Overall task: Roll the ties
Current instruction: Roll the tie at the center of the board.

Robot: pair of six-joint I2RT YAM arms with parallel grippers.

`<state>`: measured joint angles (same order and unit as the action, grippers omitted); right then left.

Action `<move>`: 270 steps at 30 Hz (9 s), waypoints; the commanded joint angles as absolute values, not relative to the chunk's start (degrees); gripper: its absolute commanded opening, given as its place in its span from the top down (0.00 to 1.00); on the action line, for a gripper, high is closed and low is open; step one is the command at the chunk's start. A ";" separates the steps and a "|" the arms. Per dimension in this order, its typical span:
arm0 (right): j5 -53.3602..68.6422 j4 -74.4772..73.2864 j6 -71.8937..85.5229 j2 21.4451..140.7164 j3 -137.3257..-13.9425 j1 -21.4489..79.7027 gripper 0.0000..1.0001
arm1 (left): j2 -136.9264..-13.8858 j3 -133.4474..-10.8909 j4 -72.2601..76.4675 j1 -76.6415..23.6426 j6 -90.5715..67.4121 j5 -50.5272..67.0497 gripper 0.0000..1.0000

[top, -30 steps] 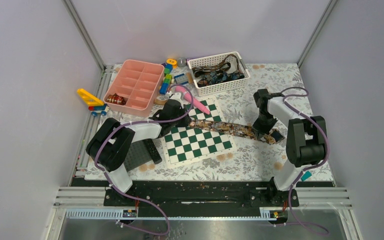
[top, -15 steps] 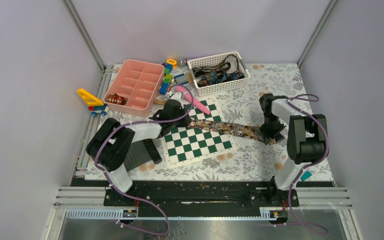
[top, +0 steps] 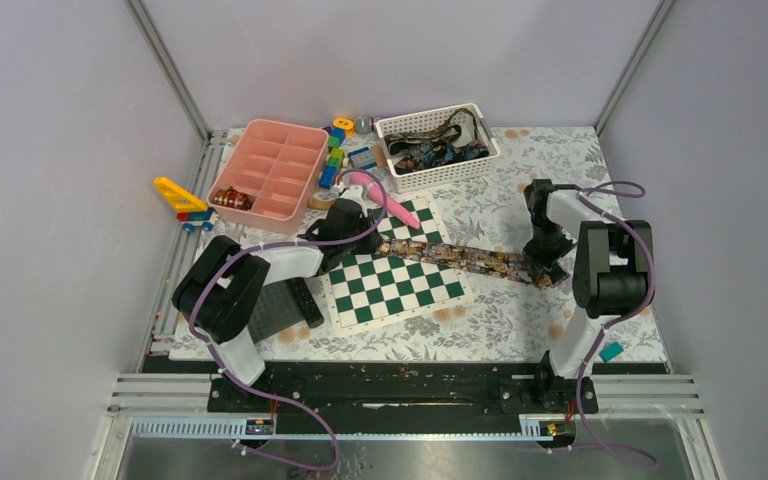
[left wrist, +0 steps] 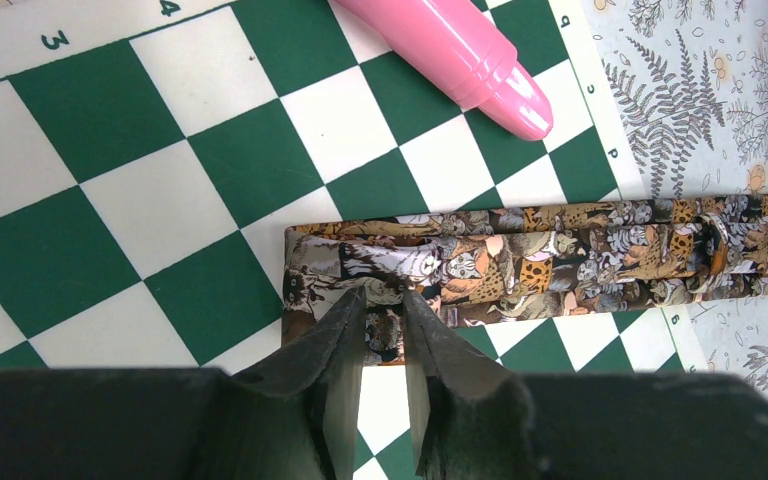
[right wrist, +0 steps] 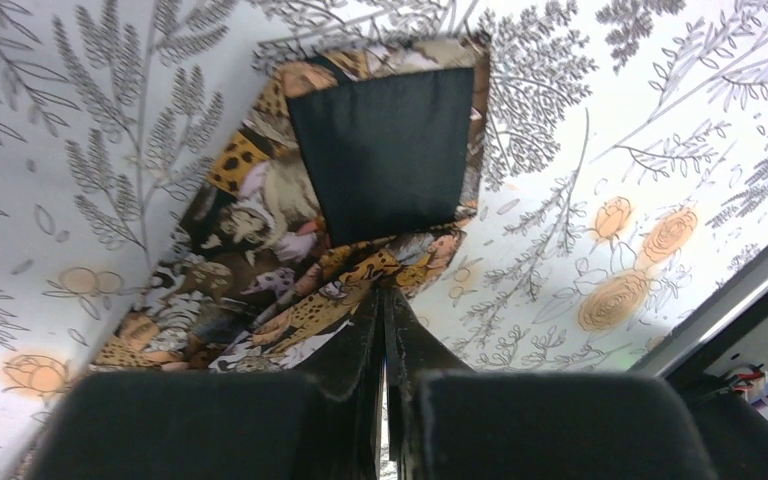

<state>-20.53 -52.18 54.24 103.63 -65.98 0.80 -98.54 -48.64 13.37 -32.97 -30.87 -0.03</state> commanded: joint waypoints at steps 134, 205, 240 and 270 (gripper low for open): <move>32.96 28.46 54.74 115.97 -69.56 34.27 0.96 | -75.50 -45.88 0.53 -31.50 -30.21 -11.95 0.73; 28.45 24.08 53.13 93.44 -64.73 32.36 0.86 | -73.43 -48.69 -1.11 -31.54 -30.40 -11.94 0.60; 27.43 -23.80 -32.55 110.86 -90.54 36.15 0.01 | -53.85 -53.17 -14.07 -26.11 -24.77 -22.32 0.01; 15.76 -33.14 -39.46 126.23 -101.66 41.87 0.05 | -55.20 -52.10 -14.58 -25.45 -23.99 -20.92 0.01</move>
<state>17.32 -31.44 -38.41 125.29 -98.19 40.75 -55.16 -52.82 -16.27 -25.89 -25.17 -20.84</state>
